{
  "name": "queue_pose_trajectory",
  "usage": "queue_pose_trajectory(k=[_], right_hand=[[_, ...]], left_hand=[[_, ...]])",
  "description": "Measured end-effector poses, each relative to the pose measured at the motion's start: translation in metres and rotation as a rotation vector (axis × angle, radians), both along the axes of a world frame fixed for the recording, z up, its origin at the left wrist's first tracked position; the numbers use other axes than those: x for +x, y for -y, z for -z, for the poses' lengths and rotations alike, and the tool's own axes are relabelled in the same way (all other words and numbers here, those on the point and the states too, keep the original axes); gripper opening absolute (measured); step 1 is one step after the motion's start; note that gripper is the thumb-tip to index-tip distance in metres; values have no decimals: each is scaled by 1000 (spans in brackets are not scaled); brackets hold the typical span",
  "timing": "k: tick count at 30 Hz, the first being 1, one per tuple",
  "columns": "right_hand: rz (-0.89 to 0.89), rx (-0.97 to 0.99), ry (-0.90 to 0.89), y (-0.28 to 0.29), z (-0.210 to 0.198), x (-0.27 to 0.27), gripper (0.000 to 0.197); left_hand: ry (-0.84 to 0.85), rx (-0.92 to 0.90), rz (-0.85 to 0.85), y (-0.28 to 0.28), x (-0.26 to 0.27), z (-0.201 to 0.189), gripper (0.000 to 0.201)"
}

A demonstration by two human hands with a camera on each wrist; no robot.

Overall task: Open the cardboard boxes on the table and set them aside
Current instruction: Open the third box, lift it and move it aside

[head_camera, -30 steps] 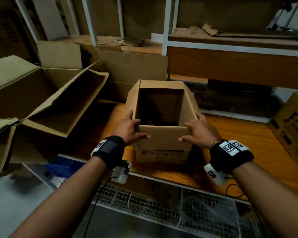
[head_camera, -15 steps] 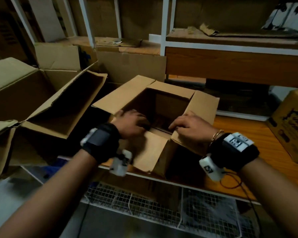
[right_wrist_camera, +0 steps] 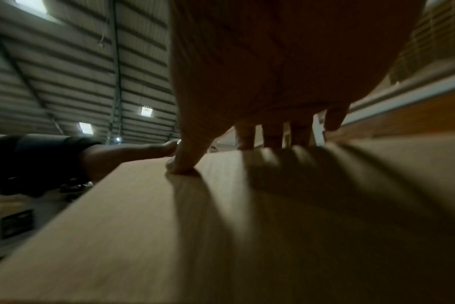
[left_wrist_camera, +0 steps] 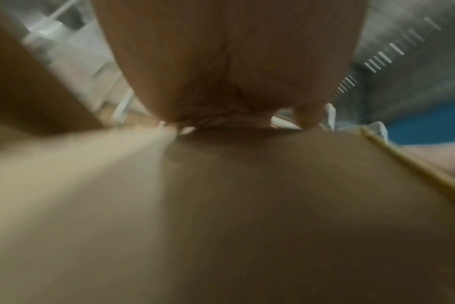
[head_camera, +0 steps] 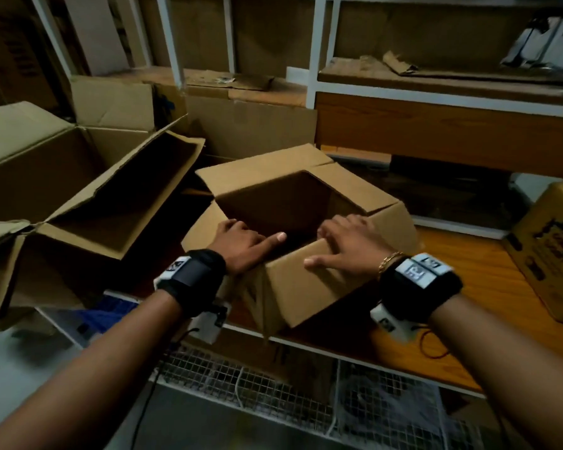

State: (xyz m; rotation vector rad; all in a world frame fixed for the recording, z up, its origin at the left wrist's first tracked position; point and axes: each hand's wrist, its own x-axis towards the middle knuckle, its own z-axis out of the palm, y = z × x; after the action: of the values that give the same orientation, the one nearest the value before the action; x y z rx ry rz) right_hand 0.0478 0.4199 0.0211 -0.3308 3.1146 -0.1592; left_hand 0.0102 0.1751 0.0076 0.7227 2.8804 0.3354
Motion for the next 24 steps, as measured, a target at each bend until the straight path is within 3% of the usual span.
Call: queue_pose_trajectory(k=[2,5,9,12,14,16,19,22,24], right_hand=[[-14,-54,-31,17,13,5,57],[-45,61,14,19,13,-5,52],[113,151,121,-22,-2,-14,105],[261,224,50,-69,-19,-19,128],[312,219,152,-91,-21,-21,133],[367,120,264,-101,-20,-18,122],[401,45,218,-95,-15,-13,97],[274,165,143,-63,-8,2,72],[123,180,51,-35,-5,15,60]], left_hand=[[28,-108,6,-12,8,-6,64],[79,-99,49,-34,26,-9,59],[-29,-65,58,-31,32,1,65],[-81,-61,49,-26,29,8,64],[-116,-78,63,-26,30,10,60],[-131,-85,87,-25,26,9,55],[-134,-140,73,-6,-1,4,51],[-290,-258,-145,33,-35,0,53],[-323,-185,-328,41,-42,1,54]])
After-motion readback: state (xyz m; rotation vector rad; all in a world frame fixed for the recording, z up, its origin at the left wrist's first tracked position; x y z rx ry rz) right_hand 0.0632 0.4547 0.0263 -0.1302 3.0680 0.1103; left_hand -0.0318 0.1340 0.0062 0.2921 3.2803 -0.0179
